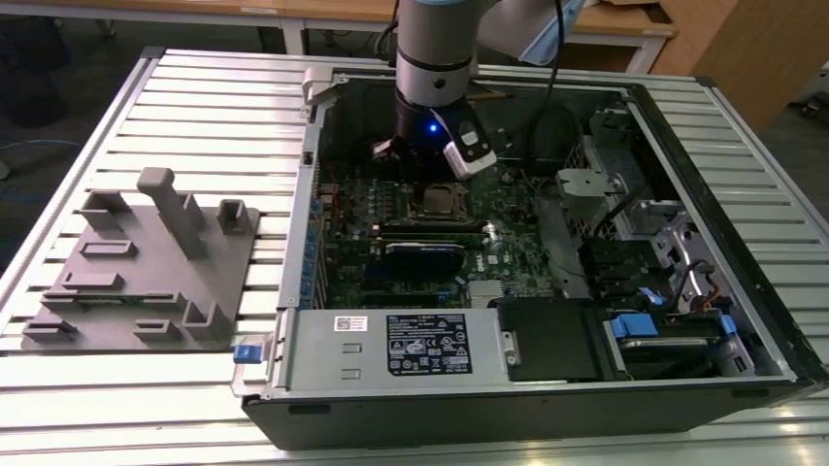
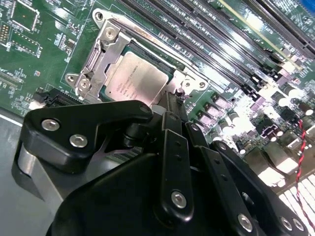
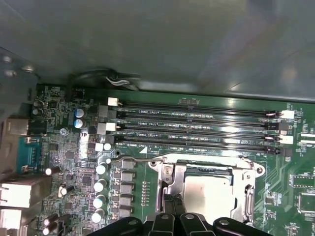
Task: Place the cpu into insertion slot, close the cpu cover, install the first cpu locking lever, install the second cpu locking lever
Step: 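Close the cpu cover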
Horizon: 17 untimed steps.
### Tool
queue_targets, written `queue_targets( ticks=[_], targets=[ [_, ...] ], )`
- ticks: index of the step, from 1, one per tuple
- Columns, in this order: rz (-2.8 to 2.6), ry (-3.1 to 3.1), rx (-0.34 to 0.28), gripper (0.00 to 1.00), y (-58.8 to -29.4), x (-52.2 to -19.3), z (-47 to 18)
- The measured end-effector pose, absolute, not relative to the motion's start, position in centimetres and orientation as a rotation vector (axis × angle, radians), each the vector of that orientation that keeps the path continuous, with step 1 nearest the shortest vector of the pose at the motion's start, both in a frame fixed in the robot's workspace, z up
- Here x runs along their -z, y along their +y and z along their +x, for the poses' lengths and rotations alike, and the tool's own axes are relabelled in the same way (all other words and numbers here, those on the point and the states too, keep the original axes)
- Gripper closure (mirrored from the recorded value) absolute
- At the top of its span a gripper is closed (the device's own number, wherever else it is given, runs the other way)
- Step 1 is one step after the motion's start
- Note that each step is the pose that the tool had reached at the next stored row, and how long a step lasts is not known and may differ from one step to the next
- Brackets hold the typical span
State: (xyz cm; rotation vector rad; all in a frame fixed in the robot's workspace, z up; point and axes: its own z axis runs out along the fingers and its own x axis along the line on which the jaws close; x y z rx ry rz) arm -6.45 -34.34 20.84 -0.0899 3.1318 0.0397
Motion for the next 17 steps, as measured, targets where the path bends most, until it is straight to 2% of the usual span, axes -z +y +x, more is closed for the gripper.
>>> queue_targets(
  ticks=[17],
  targets=[
    [-0.09,3.132,-0.04,0.9,-34.3,-21.2,-3.9]
  ],
)
